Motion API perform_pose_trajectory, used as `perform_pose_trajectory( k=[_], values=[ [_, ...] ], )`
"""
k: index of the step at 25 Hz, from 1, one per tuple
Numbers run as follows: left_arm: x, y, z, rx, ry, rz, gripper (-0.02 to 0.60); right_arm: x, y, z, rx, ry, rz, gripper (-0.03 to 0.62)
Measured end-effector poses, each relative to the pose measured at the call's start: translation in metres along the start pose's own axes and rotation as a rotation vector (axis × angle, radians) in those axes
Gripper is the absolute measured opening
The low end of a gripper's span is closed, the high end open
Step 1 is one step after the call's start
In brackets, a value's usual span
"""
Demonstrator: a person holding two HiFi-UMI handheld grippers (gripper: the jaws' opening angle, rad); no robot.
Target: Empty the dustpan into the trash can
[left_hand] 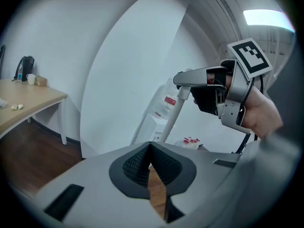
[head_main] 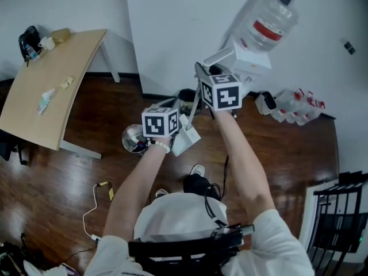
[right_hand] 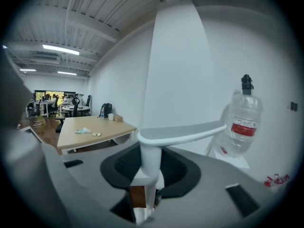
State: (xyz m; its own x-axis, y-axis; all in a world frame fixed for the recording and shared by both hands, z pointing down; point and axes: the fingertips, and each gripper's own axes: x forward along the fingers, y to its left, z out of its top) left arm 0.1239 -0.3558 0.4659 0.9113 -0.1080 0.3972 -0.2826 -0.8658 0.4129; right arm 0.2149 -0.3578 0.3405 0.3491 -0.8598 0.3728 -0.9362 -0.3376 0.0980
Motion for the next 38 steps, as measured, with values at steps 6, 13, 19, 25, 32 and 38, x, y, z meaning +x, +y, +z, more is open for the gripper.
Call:
perform_pose_trajectory(
  k=[6, 13, 19, 25, 32, 38],
  values=[
    [0.039, -0.036, -0.034, 0.005, 0.076, -0.031, -0.002, -0.021, -0.064, -0.086, 0.110, 0.100, -0.107, 0.115],
    [0.086, -0.065, -0.072, 0.003, 0.153, -0.041, -0.002, -0.039, -0.130, -0.195, 0.277, 0.178, -0.215, 0.117],
    [0.117, -0.080, -0.111, -0.021, 0.238, -0.027, -0.002, -0.031, -0.162, -0.266, 0.393, 0.215, -0.250, 0.123],
    [0.141, -0.074, -0.130, -0.061, 0.260, 0.015, -0.002, -0.003, -0.172, -0.317, 0.458, 0.289, -0.238, 0.129],
    [0.147, -0.055, -0.132, -0.088, 0.260, 0.075, -0.002, 0.039, -0.167, -0.341, 0.492, 0.293, -0.214, 0.135],
    [0.139, -0.035, -0.135, -0.113, 0.264, 0.113, -0.002, 0.056, -0.149, -0.368, 0.568, 0.295, -0.244, 0.144]
  ],
)
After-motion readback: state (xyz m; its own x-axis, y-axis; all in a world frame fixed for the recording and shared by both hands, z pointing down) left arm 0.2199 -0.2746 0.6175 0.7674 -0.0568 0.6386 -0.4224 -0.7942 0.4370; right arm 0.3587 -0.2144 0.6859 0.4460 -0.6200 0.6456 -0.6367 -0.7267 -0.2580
